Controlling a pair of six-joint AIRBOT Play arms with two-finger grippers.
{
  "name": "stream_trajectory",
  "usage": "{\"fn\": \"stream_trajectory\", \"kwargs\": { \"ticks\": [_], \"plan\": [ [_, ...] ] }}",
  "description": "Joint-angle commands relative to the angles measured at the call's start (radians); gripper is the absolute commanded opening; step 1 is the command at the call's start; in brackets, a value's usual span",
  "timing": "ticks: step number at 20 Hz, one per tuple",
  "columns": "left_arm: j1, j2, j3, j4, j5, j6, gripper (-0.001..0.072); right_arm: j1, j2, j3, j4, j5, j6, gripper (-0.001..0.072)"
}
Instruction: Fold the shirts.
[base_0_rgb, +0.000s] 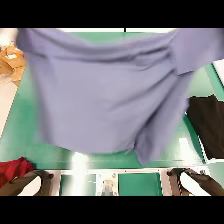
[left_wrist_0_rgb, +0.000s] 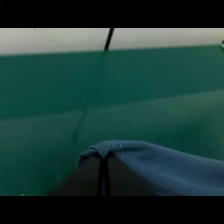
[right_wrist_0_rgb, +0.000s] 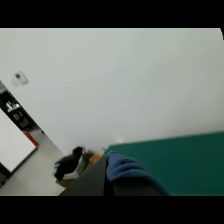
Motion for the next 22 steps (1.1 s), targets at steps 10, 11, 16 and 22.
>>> {"fn": "stream_trajectory", "kwargs": {
  "ticks": [10, 11, 16, 22],
  "plan": [
    [0.039, -0.581, -0.198, -0.572, 0.269, 0.424, 0.0705, 0.012, -0.869, 0.29, 0.109, 0.202, 0.009, 0.0249],
    [0.07, -0.57, -0.181, -0.57, 0.195, 0.423, 0.0704, -0.036, -0.863, 0.29, 0.109, 0.267, 0.011, 0.0161],
    [0.237, -0.52, -0.069, -0.496, -0.188, 0.322, 0.0021, -0.257, -0.832, 0.25, -0.079, 0.63, 0.097, 0.0016],
    [0.272, -0.29, -0.259, -0.081, -0.324, 0.102, 0.002, -0.377, -0.494, -0.146, -0.513, 0.498, 0.132, 0.0016]
  ]
}}
